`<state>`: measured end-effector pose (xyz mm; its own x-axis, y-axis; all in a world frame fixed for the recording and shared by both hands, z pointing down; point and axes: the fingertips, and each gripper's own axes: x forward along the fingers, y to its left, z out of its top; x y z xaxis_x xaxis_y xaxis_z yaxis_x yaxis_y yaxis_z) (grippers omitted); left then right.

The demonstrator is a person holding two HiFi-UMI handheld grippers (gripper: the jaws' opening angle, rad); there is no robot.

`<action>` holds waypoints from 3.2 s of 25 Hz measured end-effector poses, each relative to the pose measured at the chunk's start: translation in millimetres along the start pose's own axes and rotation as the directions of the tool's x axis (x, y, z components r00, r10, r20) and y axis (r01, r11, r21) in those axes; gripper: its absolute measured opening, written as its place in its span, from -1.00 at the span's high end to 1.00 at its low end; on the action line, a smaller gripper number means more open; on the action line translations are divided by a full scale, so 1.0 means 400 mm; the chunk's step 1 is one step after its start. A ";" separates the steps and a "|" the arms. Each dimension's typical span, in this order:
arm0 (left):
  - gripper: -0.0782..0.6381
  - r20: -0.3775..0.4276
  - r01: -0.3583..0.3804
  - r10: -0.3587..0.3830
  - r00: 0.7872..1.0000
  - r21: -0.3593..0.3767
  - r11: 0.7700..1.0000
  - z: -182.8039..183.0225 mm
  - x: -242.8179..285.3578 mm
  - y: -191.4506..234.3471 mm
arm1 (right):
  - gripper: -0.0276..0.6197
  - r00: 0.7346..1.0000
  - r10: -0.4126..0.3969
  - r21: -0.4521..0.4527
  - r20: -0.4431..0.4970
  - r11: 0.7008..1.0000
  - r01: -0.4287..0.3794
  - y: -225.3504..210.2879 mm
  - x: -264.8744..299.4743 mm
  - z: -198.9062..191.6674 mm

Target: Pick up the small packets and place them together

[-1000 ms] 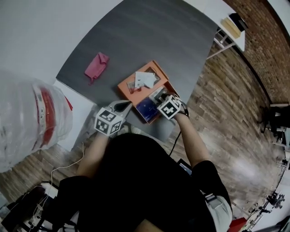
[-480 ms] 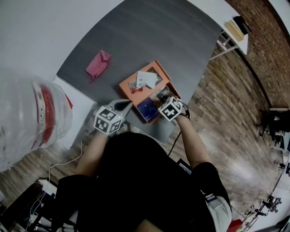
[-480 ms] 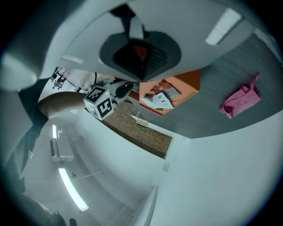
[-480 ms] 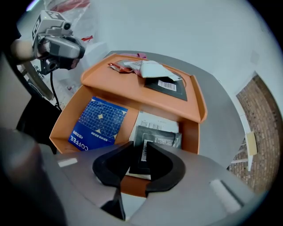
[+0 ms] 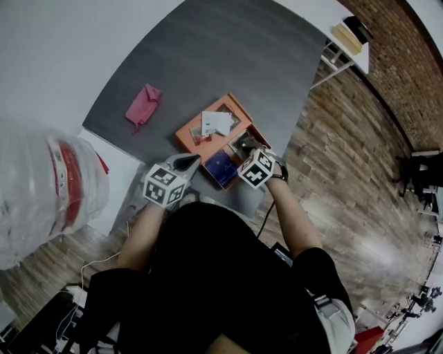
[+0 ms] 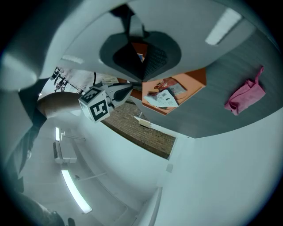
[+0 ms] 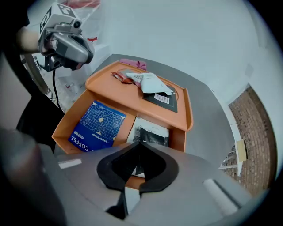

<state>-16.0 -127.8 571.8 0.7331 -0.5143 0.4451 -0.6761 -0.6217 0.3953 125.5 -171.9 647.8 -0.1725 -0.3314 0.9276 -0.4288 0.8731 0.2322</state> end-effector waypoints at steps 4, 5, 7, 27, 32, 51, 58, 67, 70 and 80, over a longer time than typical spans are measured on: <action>0.78 -0.001 0.009 -0.009 1.000 0.014 1.000 0.006 0.004 -0.003 | 0.90 0.999 -0.026 0.001 0.022 1.000 0.026 0.000 -0.032 0.012; 0.78 -0.002 0.012 -0.012 1.000 0.017 1.000 0.008 0.005 -0.004 | 0.90 0.999 -0.034 0.003 0.028 0.999 0.034 -0.001 -0.041 0.016; 0.78 -0.003 0.018 -0.018 1.000 0.022 1.000 0.011 0.007 -0.007 | 0.91 0.998 -0.049 0.011 0.045 0.999 0.048 -0.003 -0.062 0.023; 0.78 0.049 0.025 -0.026 0.998 0.016 1.000 0.030 -0.026 -0.005 | 0.91 0.908 -0.282 0.069 0.310 0.959 0.274 -0.043 -0.310 0.191; 0.78 0.068 -0.024 0.025 0.997 -0.009 1.000 0.014 -0.072 0.017 | 0.91 0.880 -0.274 -0.033 0.388 0.950 0.310 -0.015 -0.309 0.292; 0.78 0.096 -0.209 0.224 0.970 -0.138 0.968 -0.074 -0.231 0.082 | 0.90 0.911 -0.173 -0.382 0.376 0.866 0.322 0.125 -0.132 0.432; 0.78 0.081 -0.214 0.228 0.970 -0.152 0.965 -0.095 -0.233 0.078 | 0.80 0.932 -0.143 -0.383 0.334 0.883 0.273 0.142 -0.092 0.405; 0.78 0.074 -0.192 0.203 0.976 -0.135 0.972 -0.085 -0.207 0.071 | 0.52 0.944 -0.097 -0.394 0.315 0.891 0.223 0.167 -0.086 0.380; 0.78 0.070 -0.180 0.190 0.979 -0.122 0.976 -0.078 -0.193 0.070 | 0.52 0.937 -0.099 -0.359 0.334 0.906 0.224 0.159 -0.101 0.377; 0.78 0.037 -0.067 0.067 0.997 -0.003 0.998 -0.005 -0.089 0.029 | 0.52 0.913 -0.204 -0.112 0.353 0.960 0.258 0.056 -0.180 0.273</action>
<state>-50.0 -115.7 562.1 0.6886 -0.5760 0.4405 -0.7237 -0.5840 0.3676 31.6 -167.6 554.1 -0.3830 -0.6071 0.6963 -0.3571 0.7924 0.4945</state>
